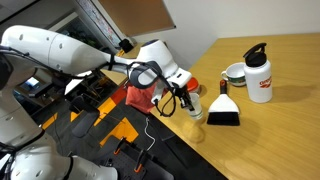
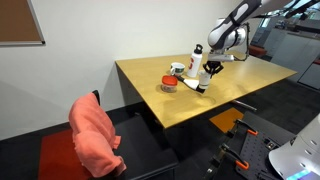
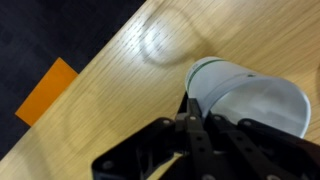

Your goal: Move the cup to the right

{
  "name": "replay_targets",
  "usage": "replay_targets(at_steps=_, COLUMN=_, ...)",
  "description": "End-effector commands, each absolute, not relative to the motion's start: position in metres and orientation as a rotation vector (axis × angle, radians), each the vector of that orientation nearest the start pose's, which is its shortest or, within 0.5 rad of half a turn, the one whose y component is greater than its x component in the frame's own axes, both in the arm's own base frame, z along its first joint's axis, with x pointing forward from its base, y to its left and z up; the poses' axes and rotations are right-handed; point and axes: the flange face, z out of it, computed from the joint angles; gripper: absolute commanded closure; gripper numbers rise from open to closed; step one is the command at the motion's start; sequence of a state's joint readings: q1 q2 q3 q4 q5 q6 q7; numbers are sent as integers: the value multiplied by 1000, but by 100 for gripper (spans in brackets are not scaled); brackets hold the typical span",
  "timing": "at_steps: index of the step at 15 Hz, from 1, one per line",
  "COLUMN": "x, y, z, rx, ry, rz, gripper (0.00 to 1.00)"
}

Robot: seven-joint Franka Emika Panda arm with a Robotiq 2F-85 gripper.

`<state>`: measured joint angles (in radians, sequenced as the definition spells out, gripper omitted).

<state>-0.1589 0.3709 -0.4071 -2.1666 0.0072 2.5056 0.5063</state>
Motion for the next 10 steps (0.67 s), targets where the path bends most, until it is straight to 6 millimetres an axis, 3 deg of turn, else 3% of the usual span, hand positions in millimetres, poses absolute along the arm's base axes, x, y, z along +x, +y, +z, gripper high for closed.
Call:
replay_targets(at_steps=1, x=455, y=-351, z=237, rx=-2686, ry=1890, rz=-71, gripper=99)
replay_targets(at_steps=5, x=435, y=-408, z=244, rx=-2567, ry=2080, rz=-213, gripper=99)
replay_targets(at_steps=10, x=445, y=-456, z=244, rx=-2479, ry=2225, rz=-393, gripper=99)
